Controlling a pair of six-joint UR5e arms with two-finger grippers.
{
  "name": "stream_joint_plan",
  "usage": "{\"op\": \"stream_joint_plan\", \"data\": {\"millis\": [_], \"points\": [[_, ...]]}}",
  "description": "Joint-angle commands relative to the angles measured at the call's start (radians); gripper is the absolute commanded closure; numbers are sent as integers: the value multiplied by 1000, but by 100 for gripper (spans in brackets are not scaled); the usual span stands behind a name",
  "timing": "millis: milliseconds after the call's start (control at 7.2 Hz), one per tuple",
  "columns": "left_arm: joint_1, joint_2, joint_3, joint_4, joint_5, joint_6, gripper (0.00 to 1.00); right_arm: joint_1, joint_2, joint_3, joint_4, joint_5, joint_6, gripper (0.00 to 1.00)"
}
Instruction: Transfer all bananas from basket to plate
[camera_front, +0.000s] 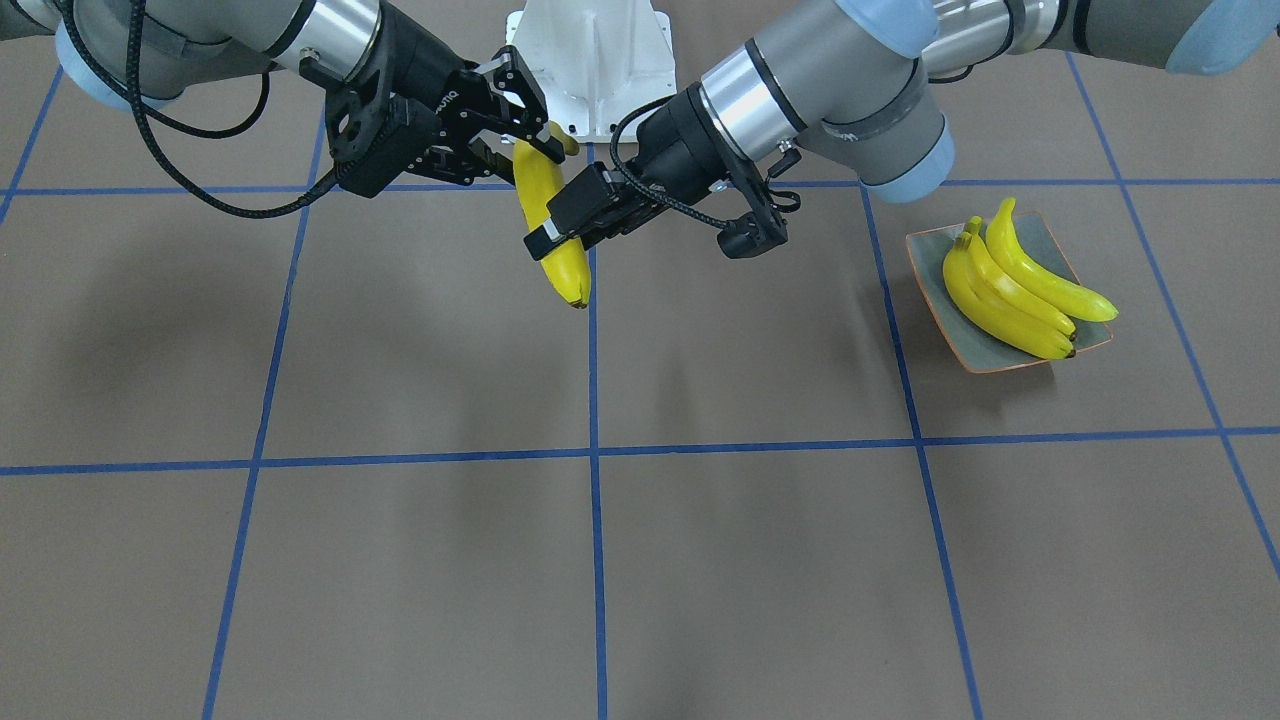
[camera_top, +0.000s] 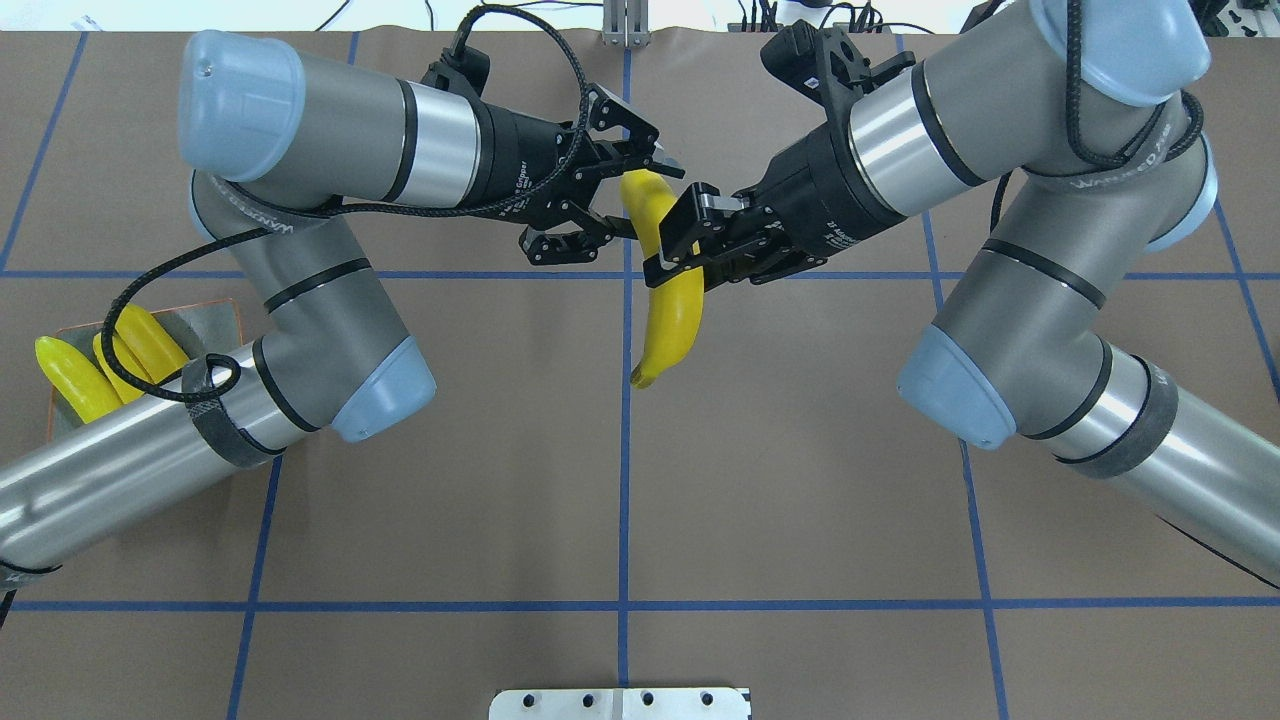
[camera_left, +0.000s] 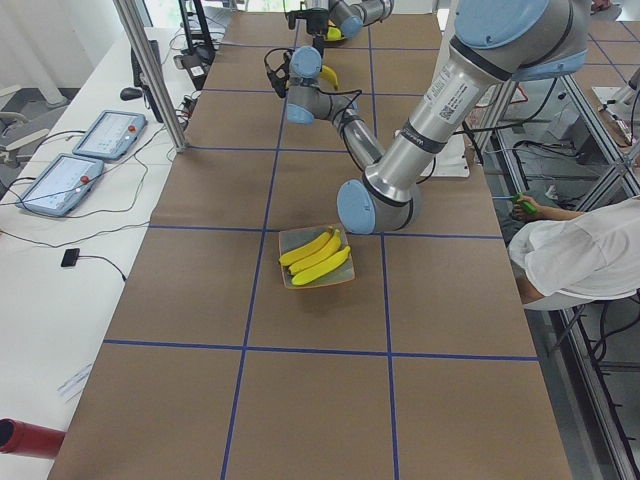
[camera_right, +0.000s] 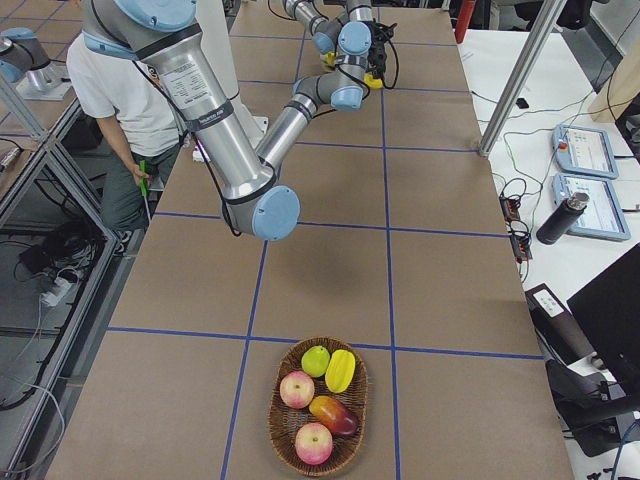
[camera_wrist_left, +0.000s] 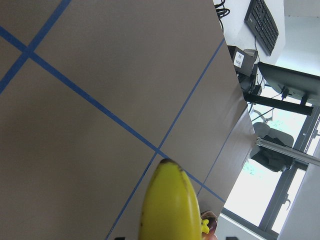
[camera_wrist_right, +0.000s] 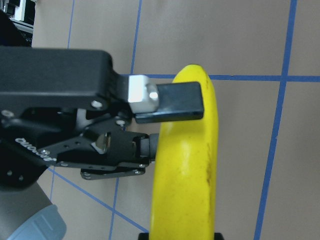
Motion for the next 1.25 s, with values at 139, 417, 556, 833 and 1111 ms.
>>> {"op": "stream_joint_plan", "data": {"millis": [139, 417, 556, 833, 1111], "points": [[2, 0, 0, -4, 0, -18, 100, -1, -1, 0, 3, -2, 1, 100], [4, 3, -6, -3, 0, -23, 100, -1, 0, 0, 3, -9, 4, 0], [5, 8, -12, -3, -1, -50, 100, 0, 0, 2, 5, -10, 4, 0], [2, 65, -70, 8, -3, -58, 100, 23, -32, 5, 49, -10, 7, 0], [-48, 225, -148, 14, 0, -46, 100, 81, -128, 8, 131, -10, 12, 0]]}}
